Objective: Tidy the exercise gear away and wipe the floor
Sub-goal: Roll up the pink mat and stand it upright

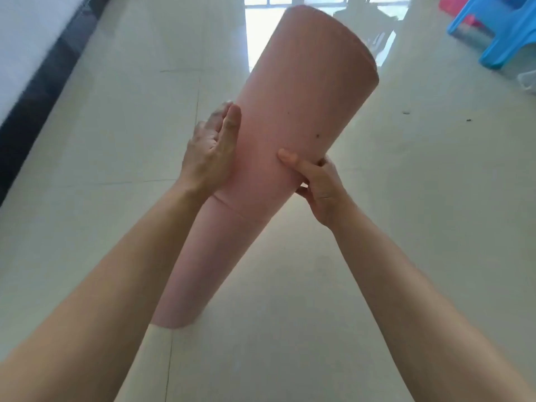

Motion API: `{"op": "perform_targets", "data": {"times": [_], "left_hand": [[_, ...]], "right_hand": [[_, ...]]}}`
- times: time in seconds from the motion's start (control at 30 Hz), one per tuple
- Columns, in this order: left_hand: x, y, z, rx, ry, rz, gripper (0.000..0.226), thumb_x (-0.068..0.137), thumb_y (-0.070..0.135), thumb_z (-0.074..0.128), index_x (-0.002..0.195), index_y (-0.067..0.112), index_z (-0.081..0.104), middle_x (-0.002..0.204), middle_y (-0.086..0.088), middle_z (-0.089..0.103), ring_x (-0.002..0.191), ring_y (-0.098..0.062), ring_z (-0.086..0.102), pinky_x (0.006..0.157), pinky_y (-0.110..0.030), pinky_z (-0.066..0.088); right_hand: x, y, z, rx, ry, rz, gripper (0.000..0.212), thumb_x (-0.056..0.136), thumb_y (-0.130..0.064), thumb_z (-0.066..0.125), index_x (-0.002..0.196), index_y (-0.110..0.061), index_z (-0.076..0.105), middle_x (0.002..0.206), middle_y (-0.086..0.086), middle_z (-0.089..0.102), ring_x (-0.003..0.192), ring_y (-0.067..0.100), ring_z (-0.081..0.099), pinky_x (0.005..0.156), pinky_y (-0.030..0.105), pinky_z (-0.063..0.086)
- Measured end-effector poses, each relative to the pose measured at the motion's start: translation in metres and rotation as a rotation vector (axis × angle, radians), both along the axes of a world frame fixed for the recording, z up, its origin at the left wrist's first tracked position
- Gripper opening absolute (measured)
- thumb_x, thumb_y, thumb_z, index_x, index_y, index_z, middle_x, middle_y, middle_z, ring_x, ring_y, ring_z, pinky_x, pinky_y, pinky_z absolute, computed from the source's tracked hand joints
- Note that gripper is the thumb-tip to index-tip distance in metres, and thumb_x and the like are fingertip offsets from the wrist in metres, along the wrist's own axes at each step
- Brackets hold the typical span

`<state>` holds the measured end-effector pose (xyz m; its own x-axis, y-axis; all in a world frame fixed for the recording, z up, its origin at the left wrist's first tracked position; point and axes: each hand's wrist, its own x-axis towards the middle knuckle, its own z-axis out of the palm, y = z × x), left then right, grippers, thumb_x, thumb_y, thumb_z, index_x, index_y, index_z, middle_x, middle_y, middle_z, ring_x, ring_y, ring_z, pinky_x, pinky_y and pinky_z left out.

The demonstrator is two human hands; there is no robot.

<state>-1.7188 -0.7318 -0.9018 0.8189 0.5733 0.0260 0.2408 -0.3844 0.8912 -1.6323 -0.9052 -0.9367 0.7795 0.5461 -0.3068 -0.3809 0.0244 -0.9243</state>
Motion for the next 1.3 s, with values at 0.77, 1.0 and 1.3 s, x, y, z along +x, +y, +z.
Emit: {"op": "perform_targets", "data": {"times": [0.77, 1.0, 1.3], "left_hand": [[0.002, -0.017, 0.212, -0.325, -0.053, 0.006, 0.062, 0.079, 0.086, 0.035, 0.123, 0.046, 0.052, 0.110, 0.024, 0.065, 0.103, -0.002, 0.060, 0.086, -0.036, 0.049], [0.015, -0.007, 0.186, -0.251, -0.042, 0.110, 0.061, 0.067, 0.031, 0.063, 0.126, 0.038, 0.050, 0.105, 0.017, 0.067, 0.094, -0.010, 0.067, 0.075, -0.032, 0.051], [0.020, -0.006, 0.177, -0.166, 0.111, 0.126, 0.057, 0.067, 0.038, 0.056, 0.123, 0.042, 0.047, 0.106, 0.013, 0.066, 0.098, -0.015, 0.065, 0.086, -0.043, 0.056]], "right_hand": [[0.020, -0.021, 0.219, -0.210, -0.429, 0.142, 0.080, 0.061, -0.099, 0.037, 0.119, -0.048, 0.060, 0.135, -0.004, 0.059, 0.127, 0.015, 0.052, 0.110, 0.045, 0.041], [0.050, 0.001, 0.232, -0.505, -0.398, 0.069, 0.065, 0.065, -0.058, 0.068, 0.125, -0.036, 0.057, 0.106, -0.008, 0.070, 0.092, 0.013, 0.069, 0.075, 0.042, 0.062], [0.056, -0.001, 0.236, -0.617, -0.339, 0.179, 0.039, 0.080, -0.033, 0.054, 0.117, -0.045, 0.048, 0.109, -0.007, 0.062, 0.097, 0.018, 0.063, 0.058, 0.044, 0.062]]}}
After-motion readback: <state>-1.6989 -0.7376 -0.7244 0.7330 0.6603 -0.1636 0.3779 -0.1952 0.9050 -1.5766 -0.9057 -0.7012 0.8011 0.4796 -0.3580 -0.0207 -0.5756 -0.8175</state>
